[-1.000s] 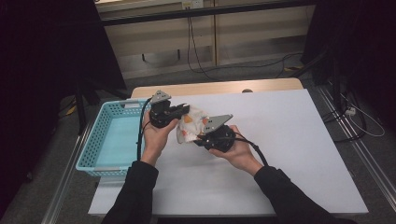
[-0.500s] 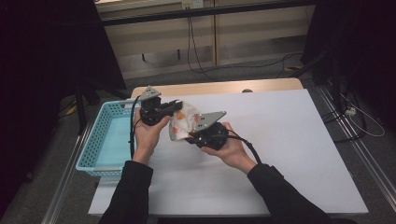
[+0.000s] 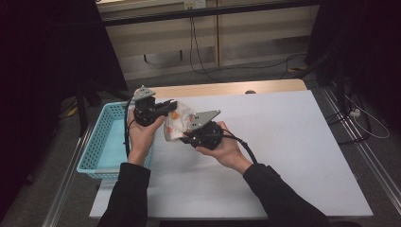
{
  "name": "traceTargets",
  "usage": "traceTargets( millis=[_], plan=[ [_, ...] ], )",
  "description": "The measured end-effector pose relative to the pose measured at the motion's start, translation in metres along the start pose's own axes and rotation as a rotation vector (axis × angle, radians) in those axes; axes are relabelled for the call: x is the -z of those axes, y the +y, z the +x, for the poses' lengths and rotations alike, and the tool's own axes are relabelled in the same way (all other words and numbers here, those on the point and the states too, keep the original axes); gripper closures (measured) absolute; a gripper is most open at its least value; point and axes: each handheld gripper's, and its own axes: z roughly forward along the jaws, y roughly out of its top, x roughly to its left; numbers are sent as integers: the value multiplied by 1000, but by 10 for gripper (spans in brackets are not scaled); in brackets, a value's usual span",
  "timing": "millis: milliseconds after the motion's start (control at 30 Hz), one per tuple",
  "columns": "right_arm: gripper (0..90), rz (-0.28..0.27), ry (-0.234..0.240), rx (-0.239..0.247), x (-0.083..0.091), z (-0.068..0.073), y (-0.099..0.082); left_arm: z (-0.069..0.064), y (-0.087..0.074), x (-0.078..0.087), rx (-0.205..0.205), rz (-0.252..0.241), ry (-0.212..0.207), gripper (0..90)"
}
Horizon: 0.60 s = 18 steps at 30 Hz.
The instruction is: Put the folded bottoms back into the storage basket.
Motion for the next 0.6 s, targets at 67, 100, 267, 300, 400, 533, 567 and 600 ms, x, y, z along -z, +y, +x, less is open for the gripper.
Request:
traceTargets(
  millis=[67, 100, 267, 300, 400, 533, 567, 600],
  plan=[
    [807, -1, 1, 4, -1, 0, 3, 2, 0, 2, 5, -7, 1, 810],
    [807, -3, 0, 3, -2, 1, 4, 3, 0, 4, 7, -4, 5, 810],
    [807, -10, -2, 3, -8, 3, 7, 9, 1, 9, 11, -11, 9, 809],
    [807, -13, -2, 1, -9, 3, 8, 10, 1, 10, 9, -10, 12, 810],
    [807, -17, 2, -1, -13, 3, 12, 12, 2, 14, 11, -14, 22, 810],
    [807, -19, 12, 5, -18, 5, 17, 15, 2, 20, 14, -20, 27, 810],
    [807, -20, 15, 8, -19, 5, 19, 16, 2, 21, 14, -21, 27, 810],
    [807, -23, 15, 8, -20, 5, 20, 16, 2, 22, 11, -22, 31, 810]
  ],
)
